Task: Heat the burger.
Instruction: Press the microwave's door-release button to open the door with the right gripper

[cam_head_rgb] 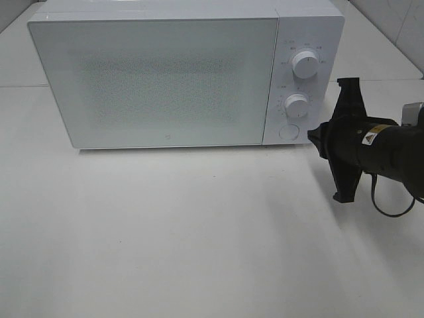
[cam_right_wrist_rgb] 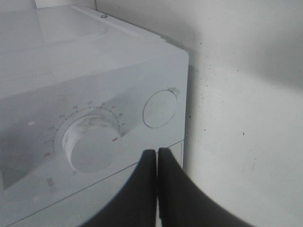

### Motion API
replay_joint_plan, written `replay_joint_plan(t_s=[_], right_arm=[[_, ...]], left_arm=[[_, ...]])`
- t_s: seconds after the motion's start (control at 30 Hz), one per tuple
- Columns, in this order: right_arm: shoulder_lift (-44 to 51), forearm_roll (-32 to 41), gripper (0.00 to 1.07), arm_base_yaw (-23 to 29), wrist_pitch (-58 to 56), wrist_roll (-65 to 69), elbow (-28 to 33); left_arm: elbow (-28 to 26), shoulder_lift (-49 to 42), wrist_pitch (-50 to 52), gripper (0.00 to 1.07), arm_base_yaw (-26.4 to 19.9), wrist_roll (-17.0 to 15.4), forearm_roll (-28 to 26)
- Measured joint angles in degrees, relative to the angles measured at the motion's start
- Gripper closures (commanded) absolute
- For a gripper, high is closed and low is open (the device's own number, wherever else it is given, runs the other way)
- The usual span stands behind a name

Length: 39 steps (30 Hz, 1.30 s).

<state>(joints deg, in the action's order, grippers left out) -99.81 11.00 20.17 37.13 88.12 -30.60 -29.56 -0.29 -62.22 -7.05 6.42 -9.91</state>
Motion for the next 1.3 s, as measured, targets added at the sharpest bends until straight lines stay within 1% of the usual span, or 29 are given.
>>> replay_joint_plan(t_s=[0.03, 0.1, 0.13, 0.2, 0.23, 0.27, 0.33, 0.4, 0.63, 0.8, 0.9, 1.07, 1.3], right_arm=[[-1.15, 1.78, 1.07, 0.00, 1.09, 0.00, 0.00], [-1.66, 2.86, 1.07, 0.00, 1.55, 0.00, 0.00], [-2.64, 5.16, 1.07, 0.23, 2.18, -0.06, -0.06], [-2.98, 6.42, 1.07, 0.52, 2.29, -0.06, -0.06], [-3.78, 8.31, 1.07, 1.55, 2.64, -0.06, -0.11], [-3.78, 8.31, 1.07, 1.55, 2.64, -0.06, -0.11], [-5.16, 10.43, 1.07, 3.44, 4.01, -0.52, -0.57], [-5.73, 11.23, 1.07, 3.78, 4.53, -0.80, -0.80], [-8.65, 14.90, 1.07, 4.87, 5.79, -1.89, -3.84], [-9.51, 19.71, 1.07, 5.27, 6.70, -6.42, -6.02], [-10.14, 20.45, 1.07, 5.27, 6.76, -7.33, -6.47], [-13.06, 20.68, 1.07, 5.27, 6.53, -7.39, -9.00], [-14.38, 20.68, 1.07, 5.33, 6.53, -7.79, -10.66]], left_arm=[[0.00, 0.00, 0.00, 0.09, 0.00, 0.00, 0.00], [0.00, 0.00, 0.00, 0.09, 0.00, 0.00, 0.00], [0.00, 0.00, 0.00, 0.09, 0.00, 0.00, 0.00], [0.00, 0.00, 0.00, 0.09, 0.00, 0.00, 0.00], [0.00, 0.00, 0.00, 0.09, 0.00, 0.00, 0.00], [0.00, 0.00, 0.00, 0.09, 0.00, 0.00, 0.00], [0.00, 0.00, 0.00, 0.09, 0.00, 0.00, 0.00], [0.00, 0.00, 0.00, 0.09, 0.00, 0.00, 0.00], [0.00, 0.00, 0.00, 0.09, 0.00, 0.00, 0.00], [0.00, 0.00, 0.00, 0.09, 0.00, 0.00, 0.00], [0.00, 0.00, 0.00, 0.09, 0.00, 0.00, 0.00], [0.00, 0.00, 0.00, 0.09, 0.00, 0.00, 0.00], [0.00, 0.00, 0.00, 0.09, 0.00, 0.00, 0.00]])
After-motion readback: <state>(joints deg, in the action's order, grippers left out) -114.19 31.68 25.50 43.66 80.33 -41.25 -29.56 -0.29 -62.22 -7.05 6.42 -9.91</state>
